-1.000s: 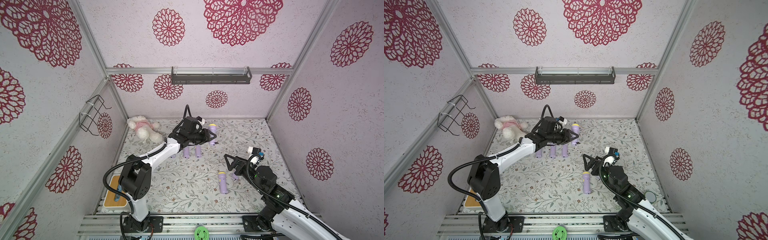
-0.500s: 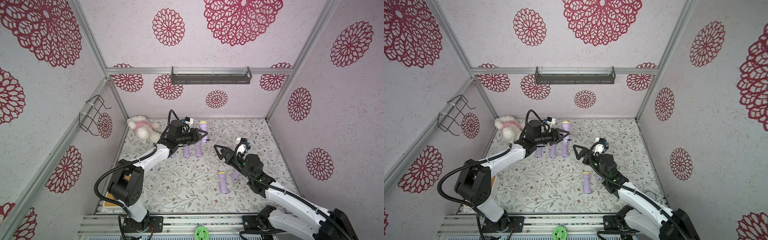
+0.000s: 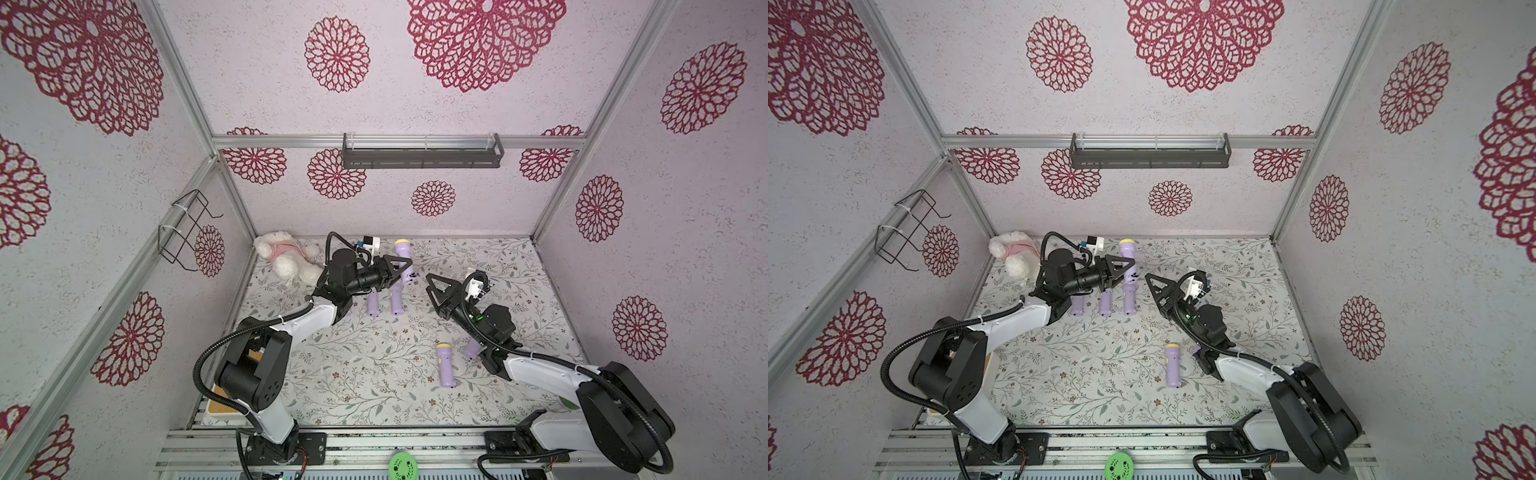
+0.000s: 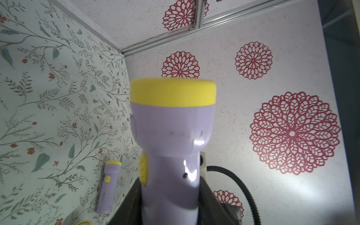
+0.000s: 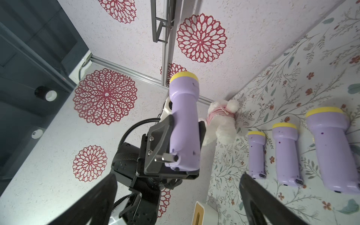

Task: Close the plug at the bottom of the flashlight
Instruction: Pick up the flashlight from the center of the board, then close the plug of the flashlight.

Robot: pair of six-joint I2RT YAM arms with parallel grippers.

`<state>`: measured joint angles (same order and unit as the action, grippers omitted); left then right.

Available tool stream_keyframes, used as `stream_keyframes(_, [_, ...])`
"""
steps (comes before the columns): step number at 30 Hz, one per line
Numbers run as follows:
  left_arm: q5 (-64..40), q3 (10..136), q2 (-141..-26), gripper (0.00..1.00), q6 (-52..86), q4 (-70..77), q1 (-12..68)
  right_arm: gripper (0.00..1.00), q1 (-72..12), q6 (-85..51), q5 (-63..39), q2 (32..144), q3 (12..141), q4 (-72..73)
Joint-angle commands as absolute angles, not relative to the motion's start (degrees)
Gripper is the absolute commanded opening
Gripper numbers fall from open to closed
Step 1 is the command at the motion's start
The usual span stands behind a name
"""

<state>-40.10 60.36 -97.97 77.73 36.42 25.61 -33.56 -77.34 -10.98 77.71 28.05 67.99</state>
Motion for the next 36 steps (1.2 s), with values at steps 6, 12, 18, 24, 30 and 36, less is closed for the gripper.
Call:
stream_keyframes(6, [-40.50,58.45,-100.93,0.00,85.96,51.42,25.14,0.98,-35.29,-89.58,-10.28,90.03,28.64,95.71])
stream_keyframes(12, [-37.43,56.04,-101.81,0.00,86.74,53.35,24.96,0.98,-37.99,-87.88,-6.73,92.37,29.09,96.58])
stream_keyframes(18, [-34.00,53.83,-102.64,0.00,87.45,54.62,24.96,0.96,-40.79,-87.68,-4.50,95.01,30.56,96.65])
stream_keyframes(24, [-30.59,51.58,-102.74,0.00,87.80,55.84,25.01,0.92,-42.25,-88.76,-0.36,95.23,30.42,96.66])
stream_keyframes(30, [-28.79,50.24,-103.86,0.00,89.19,58.97,25.19,0.87,-43.45,-90.81,1.34,96.11,31.11,96.68])
stream_keyframes(36, [-27.27,49.23,-103.80,0.00,89.12,60.12,25.44,0.83,-44.29,-92.76,3.49,97.01,31.47,96.68])
